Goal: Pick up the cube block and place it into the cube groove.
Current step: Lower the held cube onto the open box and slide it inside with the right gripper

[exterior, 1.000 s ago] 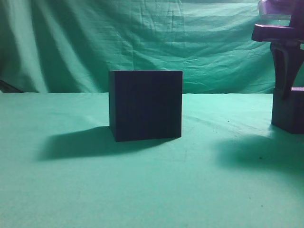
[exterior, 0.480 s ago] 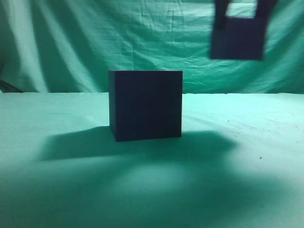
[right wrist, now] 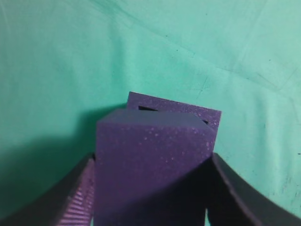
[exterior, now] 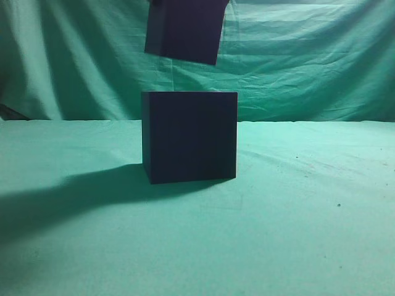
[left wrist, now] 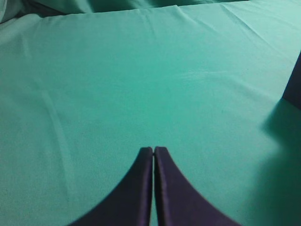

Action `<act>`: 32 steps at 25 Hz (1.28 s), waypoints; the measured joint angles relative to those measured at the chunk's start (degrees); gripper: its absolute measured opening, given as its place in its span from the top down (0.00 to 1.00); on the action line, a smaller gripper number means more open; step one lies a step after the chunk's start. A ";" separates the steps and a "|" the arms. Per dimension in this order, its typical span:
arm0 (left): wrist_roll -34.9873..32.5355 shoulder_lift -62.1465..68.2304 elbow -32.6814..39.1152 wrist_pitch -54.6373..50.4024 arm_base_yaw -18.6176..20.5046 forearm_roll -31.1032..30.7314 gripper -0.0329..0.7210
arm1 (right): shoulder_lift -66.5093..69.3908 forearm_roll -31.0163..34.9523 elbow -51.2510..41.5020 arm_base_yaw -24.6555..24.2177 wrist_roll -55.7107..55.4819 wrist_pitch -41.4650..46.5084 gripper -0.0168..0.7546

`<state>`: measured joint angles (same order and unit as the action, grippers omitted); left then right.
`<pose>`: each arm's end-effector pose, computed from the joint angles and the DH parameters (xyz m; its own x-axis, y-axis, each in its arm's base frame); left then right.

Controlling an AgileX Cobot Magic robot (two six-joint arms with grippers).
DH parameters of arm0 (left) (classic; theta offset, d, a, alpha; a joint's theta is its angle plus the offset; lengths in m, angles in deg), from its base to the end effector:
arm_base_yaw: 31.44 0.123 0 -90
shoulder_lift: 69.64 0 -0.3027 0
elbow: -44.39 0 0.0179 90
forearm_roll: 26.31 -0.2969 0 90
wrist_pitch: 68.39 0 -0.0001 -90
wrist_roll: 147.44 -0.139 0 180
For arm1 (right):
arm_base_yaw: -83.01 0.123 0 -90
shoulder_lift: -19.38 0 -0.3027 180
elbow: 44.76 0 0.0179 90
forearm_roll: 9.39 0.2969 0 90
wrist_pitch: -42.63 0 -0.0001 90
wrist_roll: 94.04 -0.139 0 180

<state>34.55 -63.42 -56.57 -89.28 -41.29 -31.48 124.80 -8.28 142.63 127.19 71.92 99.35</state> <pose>0.1259 -0.0173 0.1596 -0.2655 0.0964 -0.9593 0.1539 0.9865 0.0565 0.3112 0.3056 0.2653 -0.8050 -0.4297 -0.4091 -0.5149 0.8485 0.1221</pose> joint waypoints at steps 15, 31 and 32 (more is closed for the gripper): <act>0.00 0.00 0.00 0.00 0.00 0.00 0.96 | 4.20 -0.21 0.12 0.05 -3.89 1.46 0.44; 0.00 0.00 0.00 0.00 0.00 0.00 0.96 | 8.05 -2.20 0.12 0.05 -4.52 2.60 0.44; 0.00 0.00 0.00 0.00 0.00 0.00 0.96 | 8.05 -2.20 0.23 0.05 -3.77 2.60 0.44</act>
<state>34.55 -63.42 -56.57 -89.28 -41.29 -31.48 132.85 -10.48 142.86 127.24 68.15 101.95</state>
